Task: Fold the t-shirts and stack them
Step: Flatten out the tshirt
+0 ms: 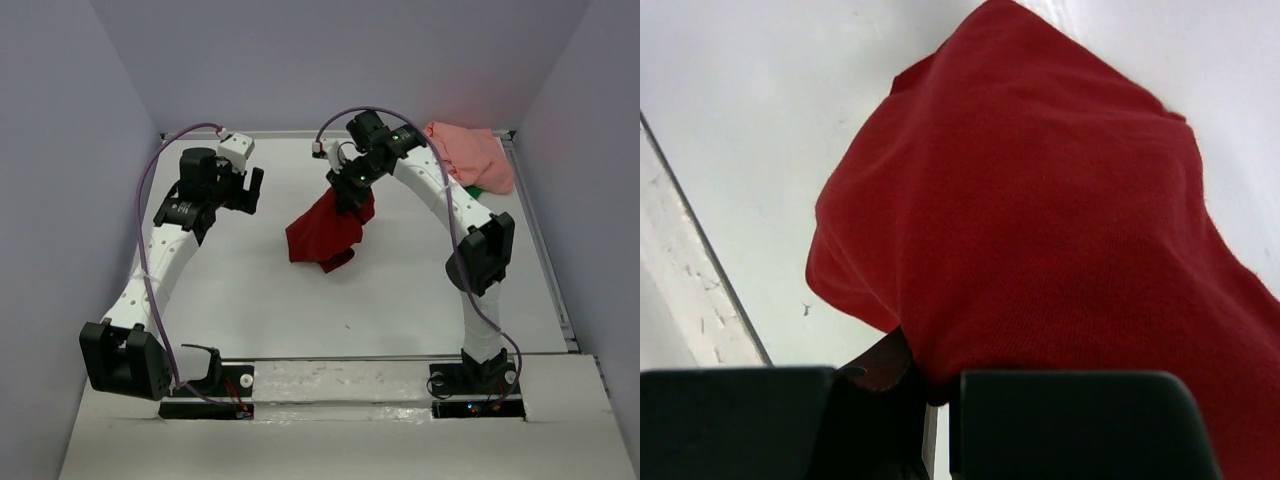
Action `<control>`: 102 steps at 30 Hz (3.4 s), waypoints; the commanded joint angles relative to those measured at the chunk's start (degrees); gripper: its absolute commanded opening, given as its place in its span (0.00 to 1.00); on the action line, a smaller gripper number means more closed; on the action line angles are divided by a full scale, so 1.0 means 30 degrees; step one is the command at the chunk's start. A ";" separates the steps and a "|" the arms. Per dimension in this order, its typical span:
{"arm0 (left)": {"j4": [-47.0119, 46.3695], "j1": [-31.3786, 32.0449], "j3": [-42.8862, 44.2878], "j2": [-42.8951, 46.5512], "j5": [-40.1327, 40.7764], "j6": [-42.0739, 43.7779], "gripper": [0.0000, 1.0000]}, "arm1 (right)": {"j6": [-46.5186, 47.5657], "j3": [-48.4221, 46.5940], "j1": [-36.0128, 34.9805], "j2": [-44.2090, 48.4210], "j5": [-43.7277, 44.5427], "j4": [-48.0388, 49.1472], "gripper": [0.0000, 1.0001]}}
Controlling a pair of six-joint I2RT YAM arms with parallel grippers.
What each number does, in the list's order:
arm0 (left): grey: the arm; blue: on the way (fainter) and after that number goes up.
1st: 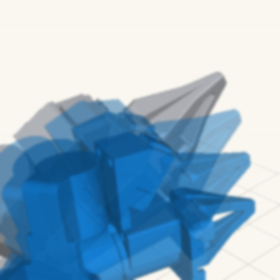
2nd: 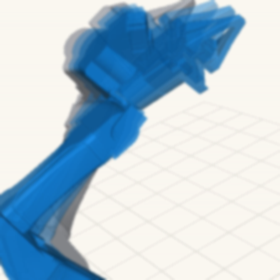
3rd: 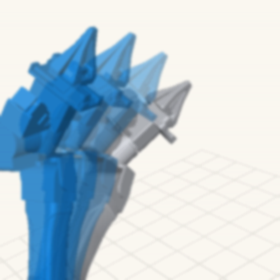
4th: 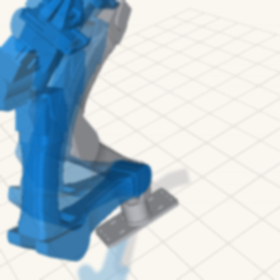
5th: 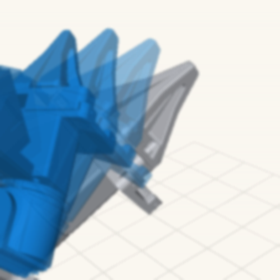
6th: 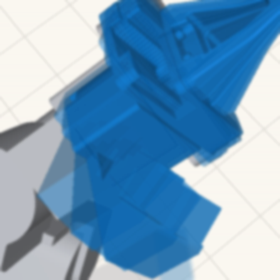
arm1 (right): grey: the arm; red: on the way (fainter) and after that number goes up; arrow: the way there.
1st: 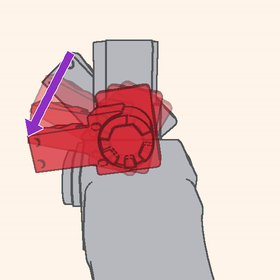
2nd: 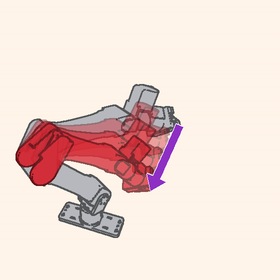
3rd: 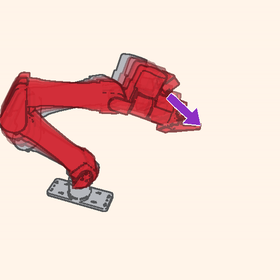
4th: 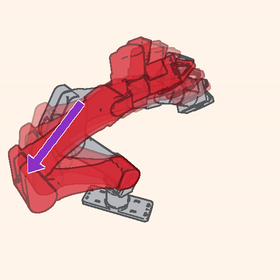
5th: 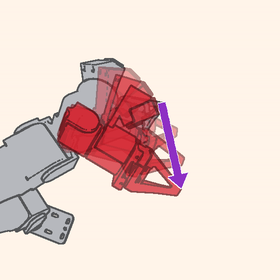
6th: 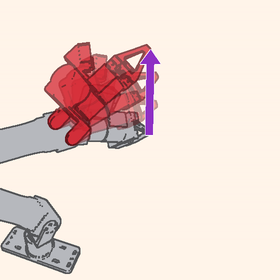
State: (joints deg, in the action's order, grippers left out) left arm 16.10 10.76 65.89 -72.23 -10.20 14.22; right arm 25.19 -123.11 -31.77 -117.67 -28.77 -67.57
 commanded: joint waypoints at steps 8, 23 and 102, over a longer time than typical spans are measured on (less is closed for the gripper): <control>-0.0503 -0.0102 0.0274 0.0522 0.0381 -0.0052 0.91 | 0.0245 -0.2033 -0.1744 0.1745 -0.0927 -0.0094 0.00; -0.0414 -0.0102 0.0245 0.0579 -0.0058 -0.0111 0.97 | 0.0422 0.6816 0.1361 0.2513 0.7189 0.4916 1.00; -0.0503 0.0220 -0.1367 -0.0124 -0.1991 0.0300 0.99 | -0.1131 -0.2820 0.3619 -0.7388 -0.1014 0.6030 0.86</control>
State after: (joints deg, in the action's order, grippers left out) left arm 15.88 11.18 60.77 -72.79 -15.05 14.50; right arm 22.26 -128.51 -19.55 -139.70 -29.28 -51.35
